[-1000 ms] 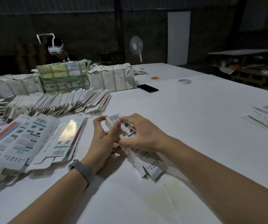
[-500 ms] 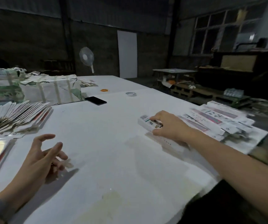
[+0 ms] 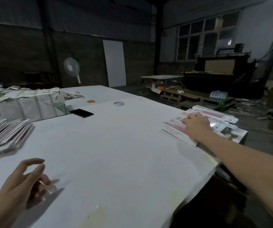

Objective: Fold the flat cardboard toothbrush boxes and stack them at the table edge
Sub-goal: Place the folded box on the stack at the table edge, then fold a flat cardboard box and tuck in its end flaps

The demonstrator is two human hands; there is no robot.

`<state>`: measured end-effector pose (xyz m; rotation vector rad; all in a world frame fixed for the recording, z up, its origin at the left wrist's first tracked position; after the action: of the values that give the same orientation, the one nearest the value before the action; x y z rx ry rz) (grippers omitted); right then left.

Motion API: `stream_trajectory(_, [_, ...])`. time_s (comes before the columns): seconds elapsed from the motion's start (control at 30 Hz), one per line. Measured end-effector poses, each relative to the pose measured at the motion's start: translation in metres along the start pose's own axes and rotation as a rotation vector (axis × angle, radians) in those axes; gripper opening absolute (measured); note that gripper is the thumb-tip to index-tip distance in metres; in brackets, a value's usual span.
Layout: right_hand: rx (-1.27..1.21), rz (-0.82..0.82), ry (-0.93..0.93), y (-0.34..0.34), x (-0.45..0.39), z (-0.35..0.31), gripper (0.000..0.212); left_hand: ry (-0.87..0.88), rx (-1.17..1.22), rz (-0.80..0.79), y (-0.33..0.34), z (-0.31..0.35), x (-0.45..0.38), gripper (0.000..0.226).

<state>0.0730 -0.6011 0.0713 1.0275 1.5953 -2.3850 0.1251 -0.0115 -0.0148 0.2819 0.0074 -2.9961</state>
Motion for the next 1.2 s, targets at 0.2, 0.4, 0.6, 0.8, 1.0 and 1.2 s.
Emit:
stream_trajectory(0.2, [-0.375, 0.056, -0.129, -0.038, 0.007, -0.092, 0.032, 0.015, -0.004, -0.037, 0.012, 0.009, 0.010, 0.010])
stream_trajectory(0.4, [-0.858, 0.008, -0.276, -0.109, 0.042, -0.238, 0.027, -0.023, -0.052, -0.027, 0.018, 0.013, 0.017, 0.014])
stream_trajectory(0.6, [-1.274, -0.147, -0.427, -0.167, 0.094, -0.373, 0.022, 0.109, -0.162, 0.008, 0.018, 0.029, 0.018, 0.012])
stream_trajectory(0.8, [-1.371, -0.013, -0.437, -0.176, 0.126, -0.416, 0.024, 0.270, -0.415, 0.060, 0.003, 0.035, 0.016, 0.018])
stream_trajectory(1.0, [-1.339, 0.039, -0.533, -0.175, 0.137, -0.422, 0.027, 0.568, -1.106, 0.304, -0.030, 0.065, 0.010, 0.027])
stream_trajectory(1.2, [-1.396, 0.013, -0.525, -0.169, 0.133, -0.421, 0.021, 0.008, -1.490, 0.254, -0.092, 0.020, -0.012, 0.055])
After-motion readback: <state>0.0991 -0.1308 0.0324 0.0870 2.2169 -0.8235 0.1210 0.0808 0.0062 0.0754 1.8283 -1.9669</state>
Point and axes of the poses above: each hand's wrist, its own x-axis away from the middle knuckle, its own y-axis out of the palm, z = x × y, the point moved 10 cm from there along -x, towards the middle knuckle, and after that the axes turned 12 degrees about z, right-handed, at the moved point
